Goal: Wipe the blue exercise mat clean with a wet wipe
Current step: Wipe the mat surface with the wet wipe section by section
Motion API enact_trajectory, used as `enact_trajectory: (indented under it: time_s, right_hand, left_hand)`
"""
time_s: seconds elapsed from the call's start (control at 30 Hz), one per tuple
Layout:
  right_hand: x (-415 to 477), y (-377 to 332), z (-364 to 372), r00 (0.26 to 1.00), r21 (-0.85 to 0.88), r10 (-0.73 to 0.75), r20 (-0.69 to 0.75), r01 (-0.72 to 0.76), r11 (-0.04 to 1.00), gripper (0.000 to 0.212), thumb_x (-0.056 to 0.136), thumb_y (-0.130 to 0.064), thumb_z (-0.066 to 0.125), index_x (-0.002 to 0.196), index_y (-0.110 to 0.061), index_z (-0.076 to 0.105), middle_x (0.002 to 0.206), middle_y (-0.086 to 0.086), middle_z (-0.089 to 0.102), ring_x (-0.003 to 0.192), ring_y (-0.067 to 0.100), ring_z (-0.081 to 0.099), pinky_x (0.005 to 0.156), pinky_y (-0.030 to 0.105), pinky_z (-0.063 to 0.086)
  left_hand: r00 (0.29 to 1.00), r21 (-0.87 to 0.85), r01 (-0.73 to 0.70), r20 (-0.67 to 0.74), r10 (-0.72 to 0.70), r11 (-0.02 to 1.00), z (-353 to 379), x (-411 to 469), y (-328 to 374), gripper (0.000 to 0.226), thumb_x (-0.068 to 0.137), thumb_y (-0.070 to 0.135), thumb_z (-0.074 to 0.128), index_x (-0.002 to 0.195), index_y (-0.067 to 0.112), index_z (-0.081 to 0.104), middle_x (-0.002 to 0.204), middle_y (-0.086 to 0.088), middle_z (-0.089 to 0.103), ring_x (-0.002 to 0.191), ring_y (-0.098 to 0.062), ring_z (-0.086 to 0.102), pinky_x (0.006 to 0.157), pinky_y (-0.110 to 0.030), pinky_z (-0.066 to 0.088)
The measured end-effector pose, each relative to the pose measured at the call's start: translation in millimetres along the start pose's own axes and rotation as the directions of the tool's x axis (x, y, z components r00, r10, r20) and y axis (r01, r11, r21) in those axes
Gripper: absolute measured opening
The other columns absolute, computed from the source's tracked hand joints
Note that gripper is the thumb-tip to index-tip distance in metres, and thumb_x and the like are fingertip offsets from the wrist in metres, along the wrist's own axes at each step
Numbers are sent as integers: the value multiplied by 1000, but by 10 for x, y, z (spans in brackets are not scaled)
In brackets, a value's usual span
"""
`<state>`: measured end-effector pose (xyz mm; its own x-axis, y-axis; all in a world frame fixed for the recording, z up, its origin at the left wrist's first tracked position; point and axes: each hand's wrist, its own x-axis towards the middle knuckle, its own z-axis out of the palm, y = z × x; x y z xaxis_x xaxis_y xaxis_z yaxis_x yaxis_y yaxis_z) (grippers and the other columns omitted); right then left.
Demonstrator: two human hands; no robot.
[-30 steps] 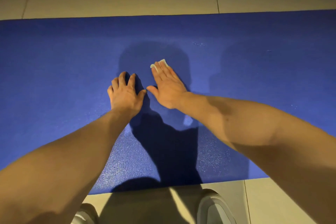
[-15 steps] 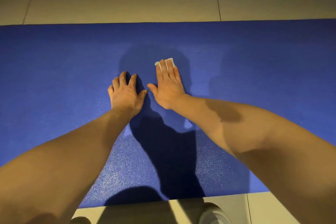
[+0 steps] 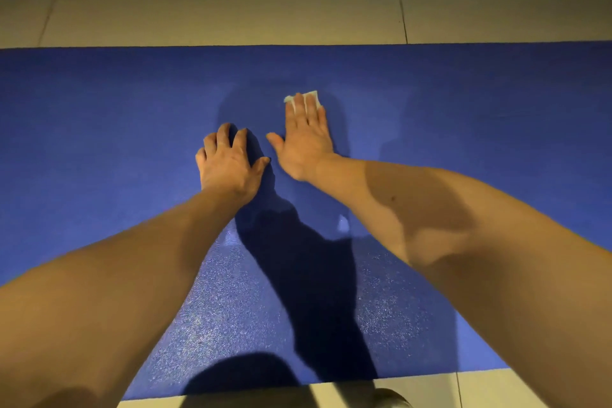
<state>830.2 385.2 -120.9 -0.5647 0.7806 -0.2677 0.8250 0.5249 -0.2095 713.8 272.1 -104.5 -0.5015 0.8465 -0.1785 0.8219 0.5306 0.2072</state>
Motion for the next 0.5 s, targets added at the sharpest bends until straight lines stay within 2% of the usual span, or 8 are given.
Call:
enact_trajectory:
  time_s: [0.13, 0.17, 0.23, 0.3, 0.37, 0.43, 0.5]
  right_hand:
    - [113, 273, -54, 969, -32, -248, 10, 248, 968, 78, 107, -53, 31, 163, -9, -2, 171, 10, -6, 157, 27, -14, 128, 43, 0]
    - [150, 419, -89, 973, -20, -230, -20, 230, 973, 78, 107, -52, 34, 163, -9, 2, 171, 10, -1, 157, 27, -9, 128, 43, 4]
    - [218, 711, -167, 994, 9, -63, -91, 64, 998, 78, 106, -52, 36, 163, -8, 6, 170, 11, 6, 157, 29, -3, 128, 43, 7]
    - [263, 835, -206, 986, 10, 140, -89, -139, 990, 80, 106, -55, 29, 162, -7, 0, 170, 12, 1, 157, 29, -7, 128, 43, 2]
    - [321, 707, -207, 957, 3, 280, -74, -280, 960, 83, 105, -58, 22, 161, -4, -6, 170, 14, -6, 156, 32, -14, 128, 45, -3]
    - [360, 421, -202, 949, 14, 306, -69, -306, 952, 84, 105, -60, 19, 161, -2, -6, 170, 17, -7, 155, 36, -16, 126, 49, -5]
    - [368, 125, -165, 981, 7, 183, -58, -183, 983, 82, 106, -58, 22, 161, -3, -4, 170, 15, -6, 155, 37, -17, 126, 49, -6]
  left_hand:
    - [1000, 17, 7, 9, -8, 1000, -28, 90, -6, 70, 94, 59, 53, 151, 21, 35, 159, -6, 25, 143, -33, 22, 114, -50, 24]
    - [1000, 25, 4, 14, -4, 1000, -33, 107, -3, 70, 94, 59, 52, 151, 22, 34, 159, -6, 25, 143, -33, 23, 115, -50, 24]
    - [1000, 38, -4, 20, 3, 999, -35, 129, 1, 70, 95, 60, 51, 151, 23, 33, 158, -6, 25, 143, -33, 23, 115, -51, 25]
    - [1000, 34, -7, 21, 7, 999, -32, 142, 0, 70, 95, 60, 51, 152, 23, 33, 158, -6, 25, 143, -33, 23, 115, -51, 25]
    - [1000, 25, -5, 19, 4, 1000, -29, 161, -6, 71, 94, 60, 51, 152, 24, 32, 159, -7, 24, 143, -34, 22, 115, -51, 24]
    - [1000, 9, -1, 20, 1, 1000, -23, 187, -3, 71, 94, 60, 52, 152, 24, 32, 159, -7, 24, 143, -34, 21, 115, -51, 23]
    - [1000, -11, 11, 19, -11, 1000, -17, 209, 0, 72, 93, 60, 53, 152, 25, 33, 159, -6, 24, 143, -33, 21, 115, -51, 22]
